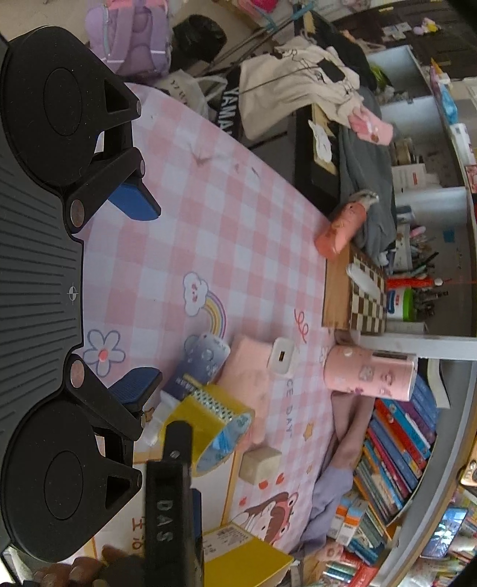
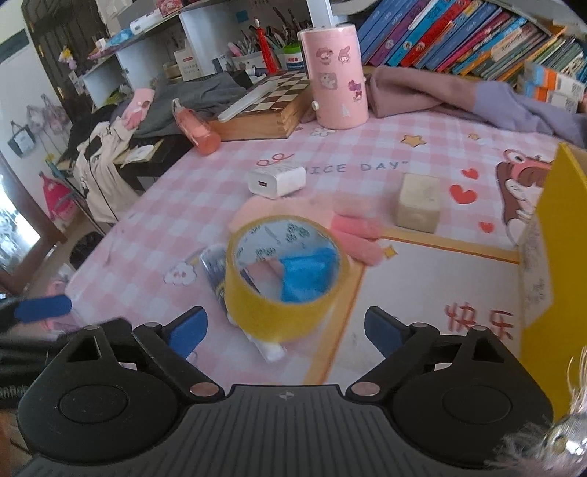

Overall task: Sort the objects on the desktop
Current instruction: 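Grasp the yellow tape roll with the right gripper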

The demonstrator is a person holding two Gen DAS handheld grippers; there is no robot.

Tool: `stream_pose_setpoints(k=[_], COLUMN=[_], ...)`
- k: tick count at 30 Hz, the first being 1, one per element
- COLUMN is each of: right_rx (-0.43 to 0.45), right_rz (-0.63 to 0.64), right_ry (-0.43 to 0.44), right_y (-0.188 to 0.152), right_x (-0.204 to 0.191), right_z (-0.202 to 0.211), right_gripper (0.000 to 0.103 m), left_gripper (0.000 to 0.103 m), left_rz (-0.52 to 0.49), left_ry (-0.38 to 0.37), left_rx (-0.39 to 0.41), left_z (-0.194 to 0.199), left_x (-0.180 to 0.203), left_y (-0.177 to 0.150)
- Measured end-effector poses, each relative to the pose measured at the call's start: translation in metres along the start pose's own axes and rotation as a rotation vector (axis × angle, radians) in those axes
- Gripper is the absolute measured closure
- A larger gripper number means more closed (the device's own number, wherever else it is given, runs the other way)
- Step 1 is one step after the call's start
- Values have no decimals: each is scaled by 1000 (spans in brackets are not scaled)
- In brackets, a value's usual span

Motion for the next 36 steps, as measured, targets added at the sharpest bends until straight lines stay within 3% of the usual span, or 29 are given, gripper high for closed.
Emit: stream_pose_setpoints(k=[8,9,11,14,27,28,29,30,36], right_rx=[-75,-83,-91,-65,139,143,147,146,43], right_rz=[-163,-186,-221,-207,-74,-62,-56,-56,-77], right_ry=[72,78,90,96,-112,-126,-126,-116,-116], right_y=[9,9,11,17,43,43,43,42,32], right_x=[7,10,14,16,49,52,54,55,66], right_z=[-35,-38,-40,-34,16,17,18,19,5], right_gripper=[10,11,24,25,30,44,78,84,74], left_gripper=[13,13,13,13,14,14,14,14,16], left_rz=[-9,-9,-10,-11,14,19,23,27,64], left_ry=[25,24,20,8,-110,-115,-121,-127,-139], left_rx=[-5,-5,-6,-9,-42,-49,-56,-63,-101], left_z=[-3,-4,-6,-10,-45,-48,-51,-54,-74], left_x=[0,0,3,7,39,41,43,45,55], left_y=[7,7,9,12,25,25,25,25,26])
Point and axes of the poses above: each gripper's, at about its wrist camera, not at the fingertips, and z roughly against the way its jaws point, x to its right, y to its top, the point moved 7 cm from there along -z, roughly the way its jaws point, and after that the axes turned 6 degrees about z, right-handed, at the moved point
